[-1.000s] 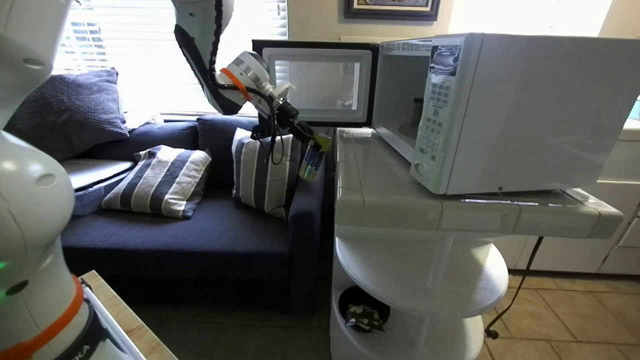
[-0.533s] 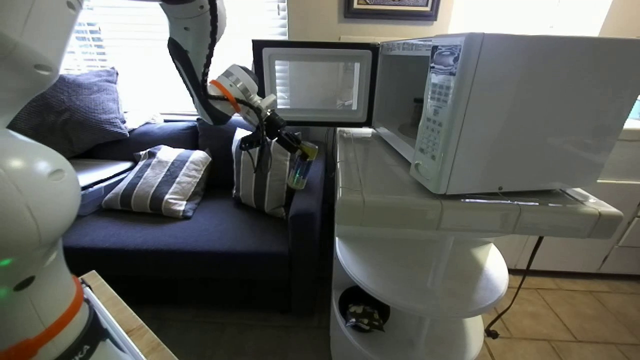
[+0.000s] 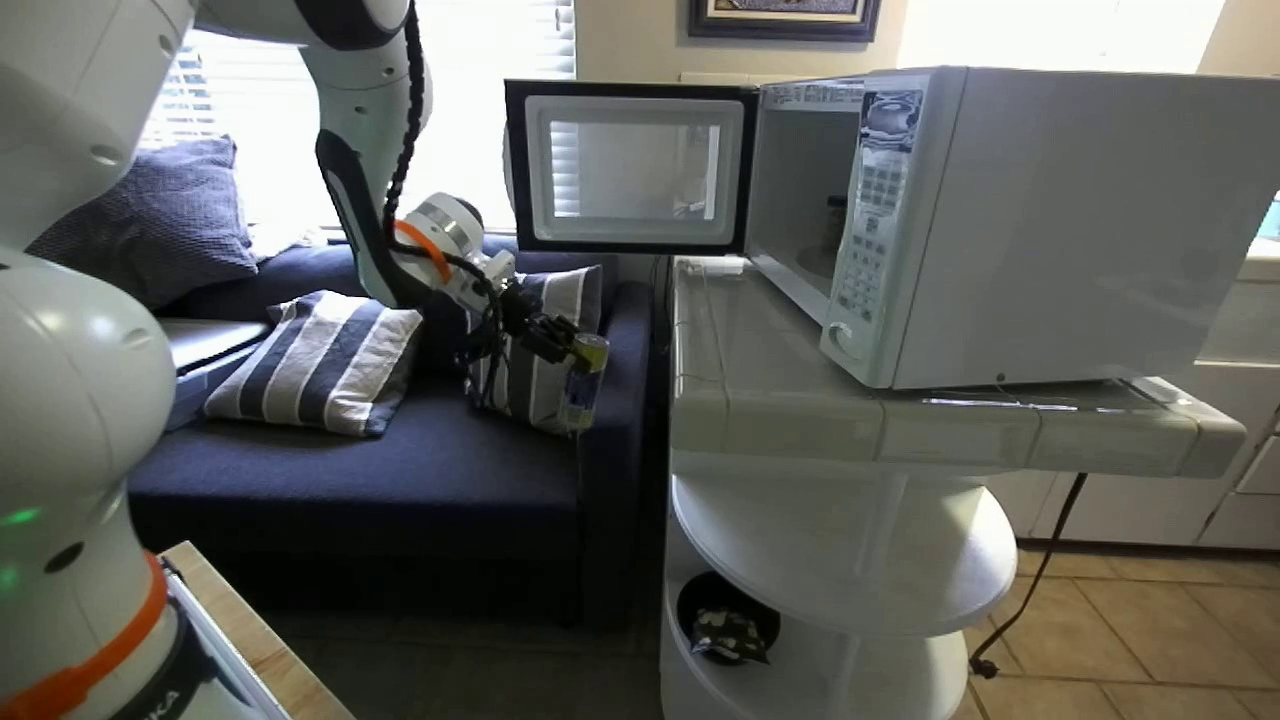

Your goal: Take the can out of the microwave and place it on the shelf

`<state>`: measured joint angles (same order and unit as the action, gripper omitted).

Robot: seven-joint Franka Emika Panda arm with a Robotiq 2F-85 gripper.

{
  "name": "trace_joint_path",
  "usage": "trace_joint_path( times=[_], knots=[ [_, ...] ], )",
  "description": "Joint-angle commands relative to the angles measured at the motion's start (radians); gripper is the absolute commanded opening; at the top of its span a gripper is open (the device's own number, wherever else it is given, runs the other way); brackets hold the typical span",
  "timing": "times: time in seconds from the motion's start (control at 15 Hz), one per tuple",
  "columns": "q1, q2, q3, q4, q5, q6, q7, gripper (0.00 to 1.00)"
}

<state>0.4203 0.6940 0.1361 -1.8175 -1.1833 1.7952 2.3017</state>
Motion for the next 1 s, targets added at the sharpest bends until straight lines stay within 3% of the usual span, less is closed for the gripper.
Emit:
trace_joint_path(
  times=[0.0, 0.33, 0.93],
  knots=[
    [-0.005, 0.007, -0.032, -0.051, -0.119, -0.035, 0.075, 0.38],
    [-0.057, 0.053, -0.051, -0.069, -0.297, -0.015, 0.079, 0.38],
    [-0.161, 0.176, -0.027, -0.103, -0.562, 0.096, 0.116, 0.38]
  ],
)
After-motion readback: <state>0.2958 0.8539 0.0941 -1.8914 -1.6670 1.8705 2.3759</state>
